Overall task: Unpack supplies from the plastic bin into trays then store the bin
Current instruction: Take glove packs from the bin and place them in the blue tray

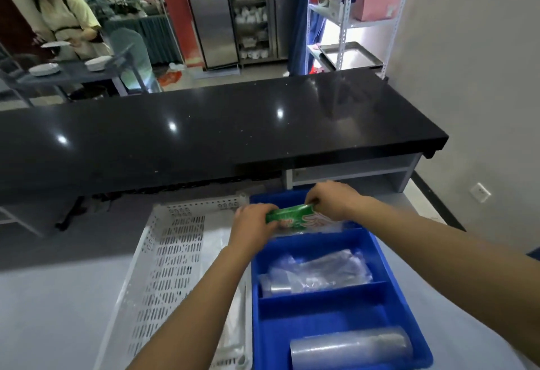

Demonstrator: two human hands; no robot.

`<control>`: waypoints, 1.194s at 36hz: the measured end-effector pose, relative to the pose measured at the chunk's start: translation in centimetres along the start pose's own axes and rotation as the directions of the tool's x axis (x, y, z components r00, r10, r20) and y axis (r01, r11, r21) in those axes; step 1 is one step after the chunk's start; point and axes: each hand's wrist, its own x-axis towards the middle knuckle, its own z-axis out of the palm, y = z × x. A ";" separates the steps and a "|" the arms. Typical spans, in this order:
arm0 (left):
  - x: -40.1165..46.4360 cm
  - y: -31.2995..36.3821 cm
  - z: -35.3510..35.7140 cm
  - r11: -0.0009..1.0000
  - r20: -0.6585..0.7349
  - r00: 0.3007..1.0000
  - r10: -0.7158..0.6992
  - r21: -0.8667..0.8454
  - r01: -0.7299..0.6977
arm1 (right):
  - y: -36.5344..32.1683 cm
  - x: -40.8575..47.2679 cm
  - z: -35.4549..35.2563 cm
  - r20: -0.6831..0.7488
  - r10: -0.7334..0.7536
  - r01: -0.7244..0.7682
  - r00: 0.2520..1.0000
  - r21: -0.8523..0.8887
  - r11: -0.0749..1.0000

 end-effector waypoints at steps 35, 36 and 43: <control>0.8 -0.2 5.2 0.976 -0.058 0.997 0.042 0.214 -0.029 | 4.7 -4.5 7.7 -0.162 0.291 -0.266 0.943 0.157 0.951; 0.8 0.1 5.4 0.960 0.003 0.998 0.066 0.273 -0.065 | 4.7 -4.3 7.8 -0.136 0.283 -0.265 0.949 0.135 0.955; 1.8 1.0 6.3 0.944 0.165 0.984 -0.067 0.330 0.009 | 5.0 -3.8 8.1 -0.063 0.296 -0.292 0.953 0.075 0.954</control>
